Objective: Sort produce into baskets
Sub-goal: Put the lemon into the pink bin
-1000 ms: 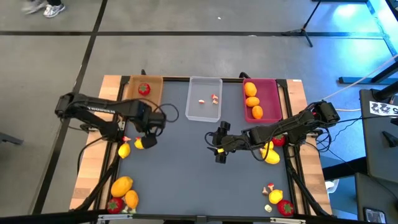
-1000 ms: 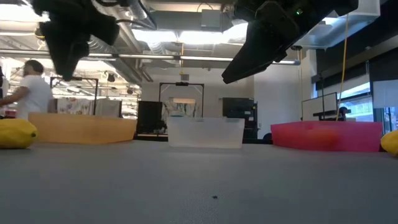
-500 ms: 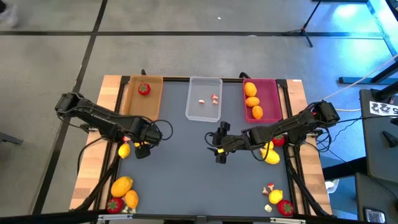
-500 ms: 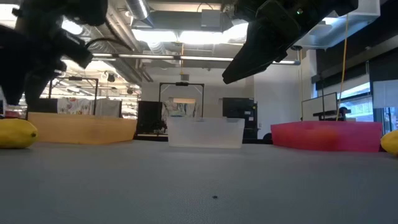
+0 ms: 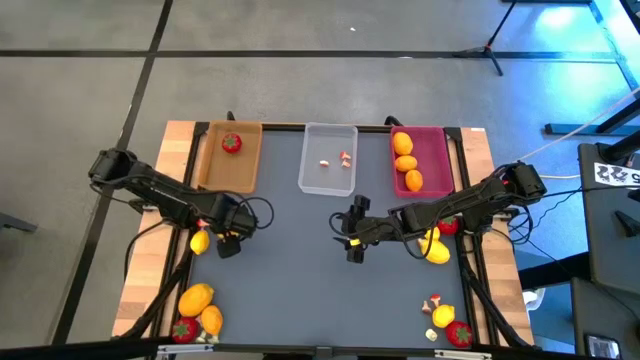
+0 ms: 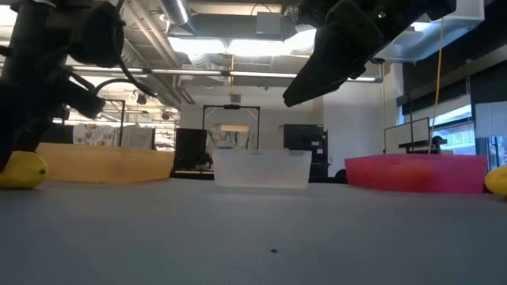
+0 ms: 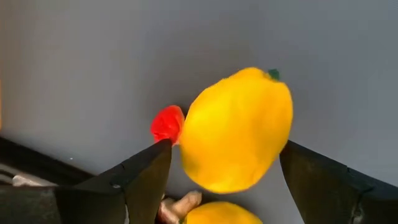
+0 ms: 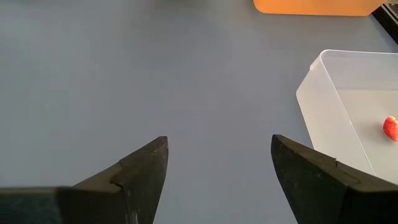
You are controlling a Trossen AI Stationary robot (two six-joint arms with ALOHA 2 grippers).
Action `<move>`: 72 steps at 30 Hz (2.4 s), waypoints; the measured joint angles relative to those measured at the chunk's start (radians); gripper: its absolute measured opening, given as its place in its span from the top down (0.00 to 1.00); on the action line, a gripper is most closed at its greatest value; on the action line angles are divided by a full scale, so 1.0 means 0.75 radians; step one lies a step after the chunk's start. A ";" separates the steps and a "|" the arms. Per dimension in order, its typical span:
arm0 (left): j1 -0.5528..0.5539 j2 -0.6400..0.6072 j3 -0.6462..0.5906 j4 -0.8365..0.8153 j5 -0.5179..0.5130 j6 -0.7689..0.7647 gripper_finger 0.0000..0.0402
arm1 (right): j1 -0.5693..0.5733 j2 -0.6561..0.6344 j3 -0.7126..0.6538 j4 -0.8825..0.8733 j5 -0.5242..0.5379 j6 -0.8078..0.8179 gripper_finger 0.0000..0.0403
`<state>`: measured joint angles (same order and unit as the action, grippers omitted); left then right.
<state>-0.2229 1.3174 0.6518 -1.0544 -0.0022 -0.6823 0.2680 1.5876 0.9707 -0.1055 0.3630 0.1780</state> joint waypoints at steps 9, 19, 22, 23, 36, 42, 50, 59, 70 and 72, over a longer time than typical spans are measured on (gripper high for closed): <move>0.005 -0.001 -0.010 0.083 -0.002 0.029 0.51 | 0.000 0.000 0.000 0.001 -0.067 0.002 0.30; 0.005 -0.002 0.110 0.184 -0.067 0.089 0.60 | 0.000 -0.010 0.010 -0.003 -0.016 -0.031 0.30; 0.005 -0.003 0.178 0.287 -0.149 0.146 0.56 | 0.000 -0.019 0.030 -0.009 -0.007 -0.043 0.30; 0.005 -0.003 0.200 0.332 -0.177 0.170 0.55 | 0.000 -0.019 0.038 -0.003 -0.007 -0.043 0.30; 0.005 -0.003 0.276 1.102 -0.225 0.502 0.55 | 0.000 -0.020 0.113 0.011 -0.009 -0.063 0.30; 0.005 -0.003 0.276 1.291 -0.256 0.601 0.55 | 0.000 -0.020 0.114 0.168 -0.038 -0.136 0.30; 0.009 0.005 0.274 1.393 -0.310 0.653 0.55 | 0.000 -0.005 0.113 0.329 -0.133 -0.207 0.30; 0.009 0.013 0.273 1.411 -0.310 0.660 0.55 | 0.001 0.004 0.111 0.388 -0.083 -0.232 0.39; 0.009 0.013 0.273 1.423 -0.313 0.670 0.55 | 0.002 0.005 0.111 0.418 0.001 -0.209 0.49; 0.009 0.013 0.273 1.423 -0.314 0.670 0.55 | 0.002 0.005 0.111 0.420 0.002 -0.182 0.44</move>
<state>-0.2161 1.3270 0.8566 0.0128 -0.2375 -0.1796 0.2691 1.5913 1.0538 0.2095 0.3644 0.0414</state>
